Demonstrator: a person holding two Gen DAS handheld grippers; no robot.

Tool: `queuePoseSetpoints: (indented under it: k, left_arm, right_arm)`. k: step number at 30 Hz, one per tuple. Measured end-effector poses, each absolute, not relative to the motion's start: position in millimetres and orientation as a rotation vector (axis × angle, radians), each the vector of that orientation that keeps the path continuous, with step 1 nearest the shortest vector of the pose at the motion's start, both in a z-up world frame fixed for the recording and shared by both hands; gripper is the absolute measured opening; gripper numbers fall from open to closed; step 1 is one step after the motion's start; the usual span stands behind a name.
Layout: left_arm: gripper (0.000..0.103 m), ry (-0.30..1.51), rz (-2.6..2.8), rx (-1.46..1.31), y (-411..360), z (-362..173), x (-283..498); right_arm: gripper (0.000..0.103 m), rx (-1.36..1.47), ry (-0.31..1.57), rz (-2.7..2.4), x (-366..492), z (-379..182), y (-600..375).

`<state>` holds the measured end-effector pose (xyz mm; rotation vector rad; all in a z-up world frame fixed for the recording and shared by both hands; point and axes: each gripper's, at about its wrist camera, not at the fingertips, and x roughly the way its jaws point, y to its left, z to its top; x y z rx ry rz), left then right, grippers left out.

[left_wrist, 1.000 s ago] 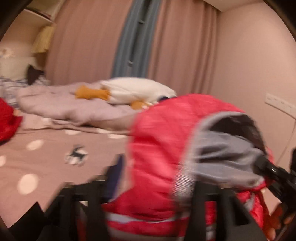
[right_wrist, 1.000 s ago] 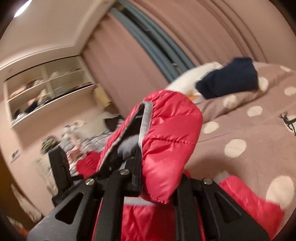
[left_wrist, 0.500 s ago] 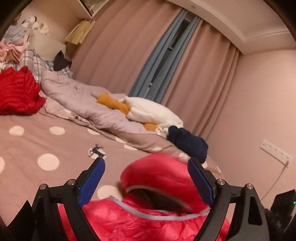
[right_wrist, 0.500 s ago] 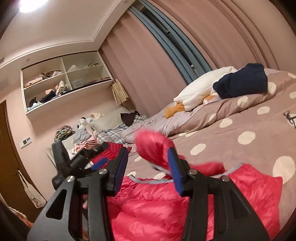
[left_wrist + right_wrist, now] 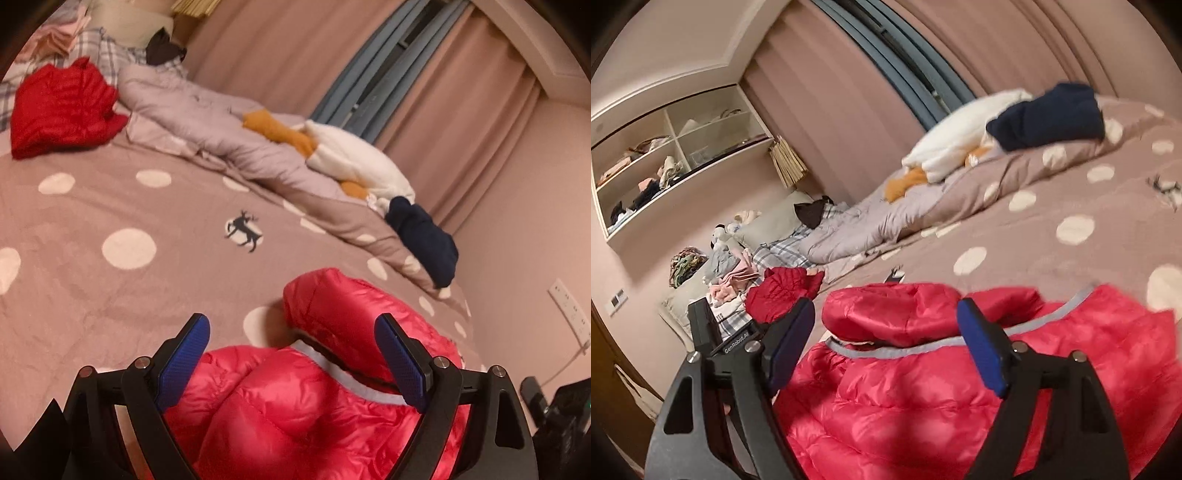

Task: Fold large clothes

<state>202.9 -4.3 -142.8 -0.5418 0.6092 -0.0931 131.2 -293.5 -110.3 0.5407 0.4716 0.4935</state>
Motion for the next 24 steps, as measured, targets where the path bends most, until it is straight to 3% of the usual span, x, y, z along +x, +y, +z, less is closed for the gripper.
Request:
queuePoseSetpoints:
  k: [13,16,21,24]
  left_arm:
    - [0.089,0.827,-0.235,-0.84,-3.5,-169.2,250.2]
    - [0.089,0.866,-0.263,-0.917,-4.2,-180.4,267.3]
    - [0.089,1.002,-0.267,-0.941,-6.0,-203.9,285.3]
    - [0.089,0.977,-0.291,-1.025,6.3,-201.1,281.1]
  right_arm:
    - [0.08,0.893,0.651,0.495,165.2,-149.4,-288.8]
    - [0.073,0.917,0.686,0.473,172.8,-160.5,-288.7]
    - [0.046,0.962,0.802,0.398,190.8,-185.6,-293.2]
    - [0.049,1.092,0.811,0.417,193.3,-195.4,-305.2]
